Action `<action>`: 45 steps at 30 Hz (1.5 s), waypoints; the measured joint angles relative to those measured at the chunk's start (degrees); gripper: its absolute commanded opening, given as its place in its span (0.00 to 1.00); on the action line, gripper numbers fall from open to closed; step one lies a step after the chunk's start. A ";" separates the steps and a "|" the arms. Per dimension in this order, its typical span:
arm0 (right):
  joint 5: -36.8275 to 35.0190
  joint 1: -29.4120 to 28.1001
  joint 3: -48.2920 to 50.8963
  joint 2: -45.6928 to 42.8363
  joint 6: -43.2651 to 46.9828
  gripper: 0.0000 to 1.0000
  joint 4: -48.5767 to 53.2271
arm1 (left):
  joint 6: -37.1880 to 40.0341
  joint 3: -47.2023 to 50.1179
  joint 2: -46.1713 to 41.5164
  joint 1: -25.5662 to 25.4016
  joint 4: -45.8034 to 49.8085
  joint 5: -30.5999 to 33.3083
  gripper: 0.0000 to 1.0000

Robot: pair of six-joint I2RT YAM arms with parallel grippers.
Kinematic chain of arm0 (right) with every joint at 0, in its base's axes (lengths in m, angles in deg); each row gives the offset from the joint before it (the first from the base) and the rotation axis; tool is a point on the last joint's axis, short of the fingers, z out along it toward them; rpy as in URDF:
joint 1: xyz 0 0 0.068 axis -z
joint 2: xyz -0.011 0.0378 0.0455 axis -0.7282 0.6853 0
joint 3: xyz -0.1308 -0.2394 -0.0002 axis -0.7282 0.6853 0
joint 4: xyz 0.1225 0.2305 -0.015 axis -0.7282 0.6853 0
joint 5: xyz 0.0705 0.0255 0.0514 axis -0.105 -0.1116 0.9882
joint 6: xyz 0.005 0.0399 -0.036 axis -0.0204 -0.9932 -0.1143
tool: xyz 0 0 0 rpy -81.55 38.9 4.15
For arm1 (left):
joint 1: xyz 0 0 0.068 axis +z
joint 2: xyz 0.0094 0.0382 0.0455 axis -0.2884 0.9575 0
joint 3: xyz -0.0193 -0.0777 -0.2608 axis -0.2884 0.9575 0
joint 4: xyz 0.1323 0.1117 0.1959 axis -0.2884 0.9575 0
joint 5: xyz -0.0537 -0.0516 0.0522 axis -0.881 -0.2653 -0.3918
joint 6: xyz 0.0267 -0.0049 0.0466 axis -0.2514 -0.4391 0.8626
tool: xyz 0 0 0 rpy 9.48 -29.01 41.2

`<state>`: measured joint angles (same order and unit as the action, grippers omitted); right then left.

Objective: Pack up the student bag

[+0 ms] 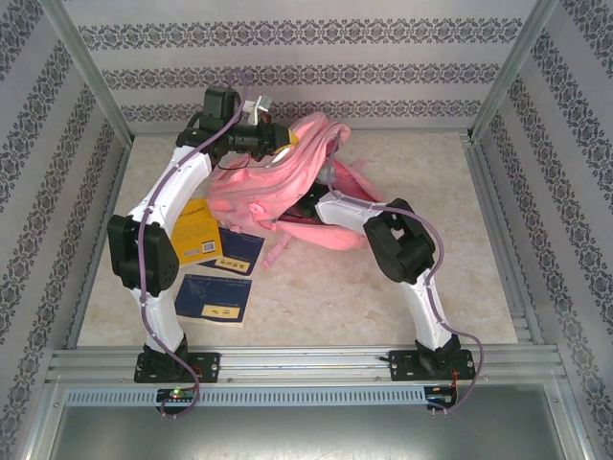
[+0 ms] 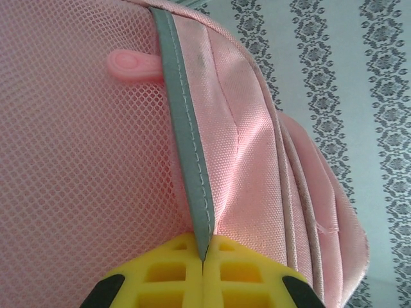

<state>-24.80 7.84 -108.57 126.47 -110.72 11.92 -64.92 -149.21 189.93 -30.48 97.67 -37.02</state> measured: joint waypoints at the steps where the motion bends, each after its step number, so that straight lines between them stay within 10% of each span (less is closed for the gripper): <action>1: 0.31 0.00 0.87 -0.39 -0.22 0.89 -0.87 | -0.61 0.42 -0.02 0.17 -0.92 -0.52 0.00; 45: 5.70 5.01 30.29 -20.85 -11.72 0.98 -21.07 | -8.92 8.13 -1.62 4.20 -12.28 -6.45 0.00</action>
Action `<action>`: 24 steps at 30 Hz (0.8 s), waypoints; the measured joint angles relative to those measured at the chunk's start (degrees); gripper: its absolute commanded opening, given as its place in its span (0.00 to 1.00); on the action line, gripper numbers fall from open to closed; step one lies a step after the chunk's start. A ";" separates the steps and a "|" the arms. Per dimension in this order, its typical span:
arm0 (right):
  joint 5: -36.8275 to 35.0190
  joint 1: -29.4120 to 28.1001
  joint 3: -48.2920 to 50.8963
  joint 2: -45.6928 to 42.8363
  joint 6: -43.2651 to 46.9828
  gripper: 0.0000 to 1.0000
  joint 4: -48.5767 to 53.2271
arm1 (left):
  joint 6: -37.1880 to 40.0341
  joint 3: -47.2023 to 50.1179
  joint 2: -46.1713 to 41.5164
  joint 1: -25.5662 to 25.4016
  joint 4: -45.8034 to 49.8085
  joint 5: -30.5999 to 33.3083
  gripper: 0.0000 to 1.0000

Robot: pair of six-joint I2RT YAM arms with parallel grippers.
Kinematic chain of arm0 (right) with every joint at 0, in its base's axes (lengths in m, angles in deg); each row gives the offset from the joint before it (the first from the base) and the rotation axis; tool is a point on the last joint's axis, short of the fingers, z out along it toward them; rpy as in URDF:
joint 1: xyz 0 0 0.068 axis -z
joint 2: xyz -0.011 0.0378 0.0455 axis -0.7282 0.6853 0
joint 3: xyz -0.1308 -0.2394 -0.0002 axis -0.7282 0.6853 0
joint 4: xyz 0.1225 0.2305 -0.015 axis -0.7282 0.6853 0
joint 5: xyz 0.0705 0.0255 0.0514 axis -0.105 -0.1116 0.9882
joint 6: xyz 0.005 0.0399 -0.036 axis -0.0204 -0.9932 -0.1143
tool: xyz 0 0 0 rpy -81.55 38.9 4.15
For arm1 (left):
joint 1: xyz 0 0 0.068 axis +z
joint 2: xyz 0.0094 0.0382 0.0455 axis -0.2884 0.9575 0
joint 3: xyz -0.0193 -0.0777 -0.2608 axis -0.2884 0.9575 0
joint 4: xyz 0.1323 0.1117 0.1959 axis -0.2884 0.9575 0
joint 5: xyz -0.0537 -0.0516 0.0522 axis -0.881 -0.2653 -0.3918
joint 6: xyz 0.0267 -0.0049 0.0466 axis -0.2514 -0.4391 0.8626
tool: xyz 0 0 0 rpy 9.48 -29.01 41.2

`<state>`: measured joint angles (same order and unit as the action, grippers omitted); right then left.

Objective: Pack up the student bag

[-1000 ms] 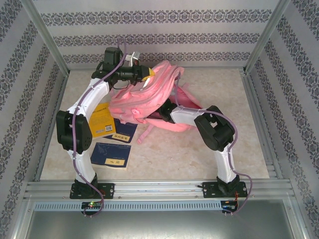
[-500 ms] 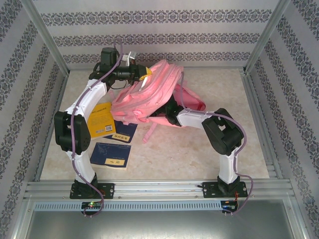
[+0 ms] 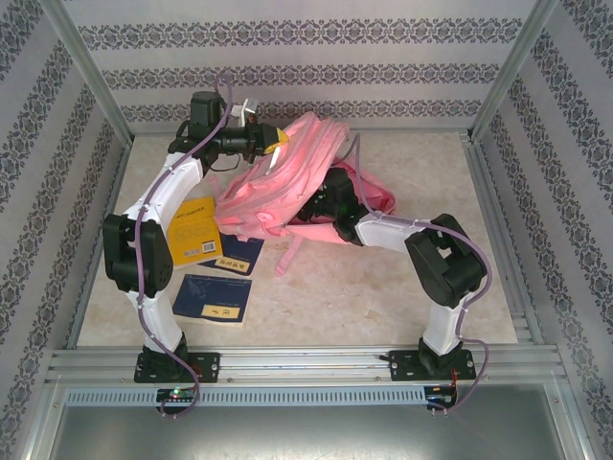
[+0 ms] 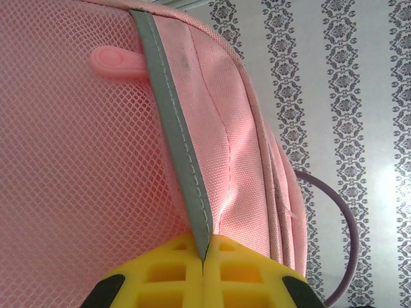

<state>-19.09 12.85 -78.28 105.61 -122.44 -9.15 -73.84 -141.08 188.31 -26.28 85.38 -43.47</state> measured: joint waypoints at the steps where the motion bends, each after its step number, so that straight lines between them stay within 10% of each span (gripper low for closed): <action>1: 0.37 0.20 0.79 -0.37 -0.15 0.98 -0.68 | 0.00 0.07 0.00 0.00 -0.02 0.00 0.00; 15: 3.06 7.74 16.17 -10.95 -0.13 0.96 -5.55 | -0.61 0.50 0.00 0.00 -0.26 0.07 0.00; 24: -1.11 7.02 27.06 -15.13 2.58 0.70 -8.00 | -0.59 -1.95 0.85 -0.28 1.99 1.09 0.00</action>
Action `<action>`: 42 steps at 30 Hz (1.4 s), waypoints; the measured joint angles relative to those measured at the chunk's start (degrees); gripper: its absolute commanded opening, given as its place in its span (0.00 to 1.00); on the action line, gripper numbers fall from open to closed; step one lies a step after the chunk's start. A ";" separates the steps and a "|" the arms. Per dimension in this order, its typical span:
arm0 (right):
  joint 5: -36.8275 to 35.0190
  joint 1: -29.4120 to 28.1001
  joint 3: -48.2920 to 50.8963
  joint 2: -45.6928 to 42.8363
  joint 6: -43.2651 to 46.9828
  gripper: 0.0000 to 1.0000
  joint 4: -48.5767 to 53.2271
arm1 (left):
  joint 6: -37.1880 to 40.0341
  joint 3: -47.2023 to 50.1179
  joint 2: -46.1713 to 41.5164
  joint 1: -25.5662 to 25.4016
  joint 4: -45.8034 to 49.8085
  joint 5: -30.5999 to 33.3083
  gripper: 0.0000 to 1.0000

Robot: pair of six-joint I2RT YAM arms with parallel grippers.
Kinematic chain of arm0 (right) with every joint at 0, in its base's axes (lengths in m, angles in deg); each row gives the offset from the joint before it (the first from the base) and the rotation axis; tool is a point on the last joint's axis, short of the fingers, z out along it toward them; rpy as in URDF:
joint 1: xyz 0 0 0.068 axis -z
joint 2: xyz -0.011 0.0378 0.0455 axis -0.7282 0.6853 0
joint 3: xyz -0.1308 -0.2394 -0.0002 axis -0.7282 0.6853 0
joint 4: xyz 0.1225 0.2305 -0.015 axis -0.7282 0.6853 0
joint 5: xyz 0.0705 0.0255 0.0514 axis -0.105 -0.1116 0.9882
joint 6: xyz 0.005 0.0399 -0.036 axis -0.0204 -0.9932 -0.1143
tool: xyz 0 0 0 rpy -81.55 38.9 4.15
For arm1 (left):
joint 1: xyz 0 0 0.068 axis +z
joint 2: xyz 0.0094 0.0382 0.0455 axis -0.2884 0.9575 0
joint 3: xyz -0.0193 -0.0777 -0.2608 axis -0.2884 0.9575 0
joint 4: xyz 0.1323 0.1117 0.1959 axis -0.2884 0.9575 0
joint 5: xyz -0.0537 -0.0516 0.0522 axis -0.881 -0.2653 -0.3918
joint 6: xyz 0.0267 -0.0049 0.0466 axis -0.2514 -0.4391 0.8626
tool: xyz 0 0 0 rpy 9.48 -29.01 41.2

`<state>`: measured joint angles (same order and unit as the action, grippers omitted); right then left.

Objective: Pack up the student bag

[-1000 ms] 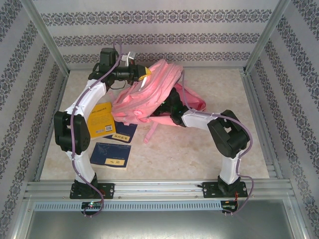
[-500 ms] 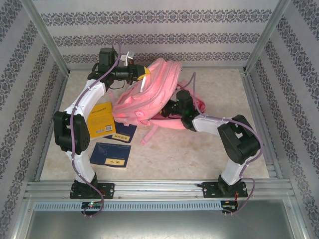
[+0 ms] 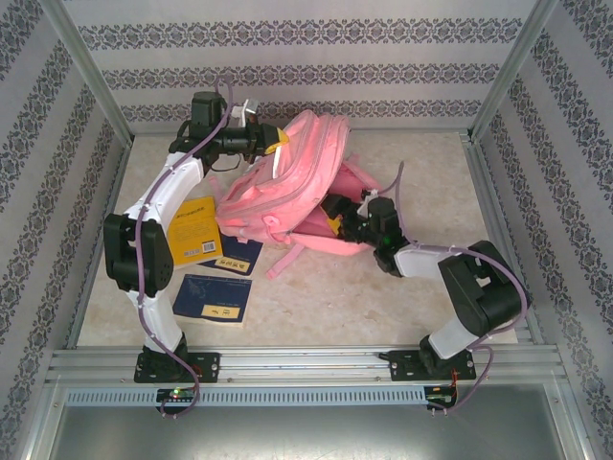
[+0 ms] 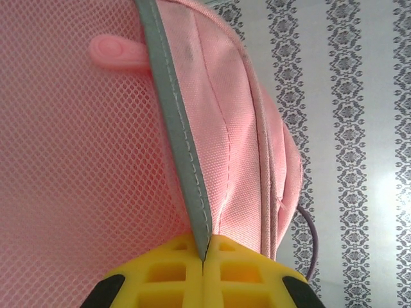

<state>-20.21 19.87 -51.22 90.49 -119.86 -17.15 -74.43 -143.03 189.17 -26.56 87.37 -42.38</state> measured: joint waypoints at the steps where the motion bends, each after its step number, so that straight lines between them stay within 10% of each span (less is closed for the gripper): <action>1: -1.05 -1.64 0.57 0.20 0.48 0.68 -0.13 | 0.74 -1.97 0.96 -0.35 1.51 0.22 0.00; 9: -3.30 -7.04 -0.11 10.32 1.22 0.63 -6.99 | 9.88 -22.36 12.72 -7.48 17.77 5.09 0.00; 21: -5.60 -4.57 3.17 9.11 2.71 0.75 -8.92 | 16.92 -27.91 19.74 -11.96 24.68 7.21 0.00; 42: -16.55 1.11 21.86 -36.96 9.44 0.94 11.30 | 23.91 -11.02 13.33 -14.95 19.02 4.13 0.10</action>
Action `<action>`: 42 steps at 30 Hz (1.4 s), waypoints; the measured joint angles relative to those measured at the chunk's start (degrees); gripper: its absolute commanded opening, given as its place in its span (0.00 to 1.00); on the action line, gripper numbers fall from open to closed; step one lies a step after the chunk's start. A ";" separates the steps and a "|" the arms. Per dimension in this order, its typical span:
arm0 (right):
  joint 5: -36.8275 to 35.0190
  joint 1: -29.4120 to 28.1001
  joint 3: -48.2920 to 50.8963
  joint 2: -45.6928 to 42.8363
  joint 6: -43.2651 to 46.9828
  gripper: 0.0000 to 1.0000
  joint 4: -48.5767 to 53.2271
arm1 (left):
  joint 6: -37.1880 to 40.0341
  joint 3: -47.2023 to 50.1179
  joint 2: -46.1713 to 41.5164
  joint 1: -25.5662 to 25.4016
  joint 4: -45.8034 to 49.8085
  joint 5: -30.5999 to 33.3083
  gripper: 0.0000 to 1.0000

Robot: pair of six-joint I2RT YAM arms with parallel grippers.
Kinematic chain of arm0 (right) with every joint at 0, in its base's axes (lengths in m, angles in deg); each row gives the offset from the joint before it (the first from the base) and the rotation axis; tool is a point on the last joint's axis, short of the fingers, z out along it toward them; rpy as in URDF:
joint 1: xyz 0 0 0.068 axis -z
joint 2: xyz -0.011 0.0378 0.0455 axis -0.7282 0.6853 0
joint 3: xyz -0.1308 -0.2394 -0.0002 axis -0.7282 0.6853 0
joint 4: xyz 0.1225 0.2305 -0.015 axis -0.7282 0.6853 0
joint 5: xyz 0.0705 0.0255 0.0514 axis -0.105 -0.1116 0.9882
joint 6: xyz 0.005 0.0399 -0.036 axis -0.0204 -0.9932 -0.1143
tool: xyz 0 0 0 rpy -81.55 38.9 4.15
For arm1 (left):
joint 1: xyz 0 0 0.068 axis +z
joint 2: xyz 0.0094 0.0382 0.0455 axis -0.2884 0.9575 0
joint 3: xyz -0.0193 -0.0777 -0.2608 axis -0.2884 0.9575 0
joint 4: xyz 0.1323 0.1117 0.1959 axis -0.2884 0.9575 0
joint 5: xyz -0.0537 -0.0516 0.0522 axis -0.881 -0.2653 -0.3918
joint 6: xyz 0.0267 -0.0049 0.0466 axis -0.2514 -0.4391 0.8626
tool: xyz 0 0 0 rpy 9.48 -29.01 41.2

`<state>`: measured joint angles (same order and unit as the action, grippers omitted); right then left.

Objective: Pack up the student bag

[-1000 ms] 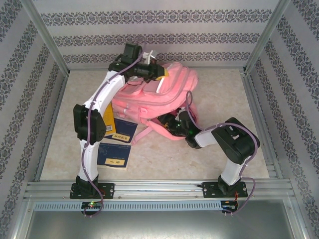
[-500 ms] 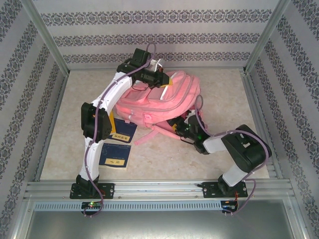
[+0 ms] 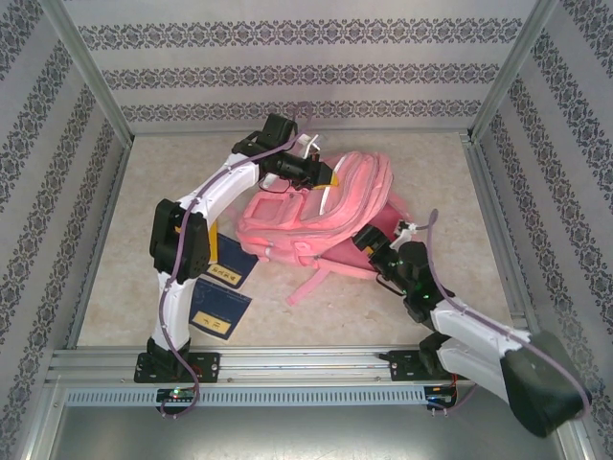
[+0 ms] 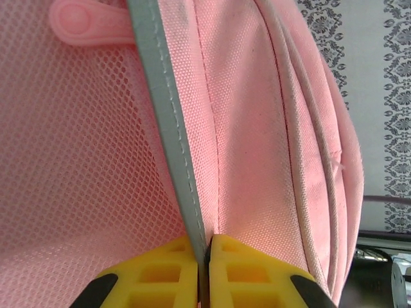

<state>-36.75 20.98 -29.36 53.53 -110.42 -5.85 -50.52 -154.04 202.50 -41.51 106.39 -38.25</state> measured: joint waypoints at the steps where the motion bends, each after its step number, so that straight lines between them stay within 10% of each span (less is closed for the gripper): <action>1: -0.07 1.09 0.24 -2.21 0.09 0.93 1.99 | 0.02 0.46 -0.39 0.00 -0.59 -0.07 0.10; 5: -0.02 4.83 1.75 -10.27 -0.28 0.85 8.87 | 0.00 1.11 -1.20 0.00 -2.21 -0.37 0.10; 14: 2.19 7.56 2.91 -11.15 -1.97 0.21 12.07 | 0.00 1.16 -1.22 -0.02 -2.97 -0.70 0.15; 27: -9.27 7.69 -8.48 -18.51 7.65 0.33 41.70 | 1.81 -1.11 4.70 0.66 0.94 12.74 0.35; 33: -15.37 8.41 -14.67 -18.84 10.51 0.01 51.91 | 2.84 3.72 0.63 0.98 0.52 20.33 0.37; 42: -21.86 7.93 -24.39 -18.05 20.76 0.00 61.33 | 2.99 17.20 -23.91 2.71 0.22 31.85 0.59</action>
<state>-58.61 28.91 -53.76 35.48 -89.65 55.48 -47.52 -136.84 178.59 -38.80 106.61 -6.40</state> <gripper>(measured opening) 0.067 0.513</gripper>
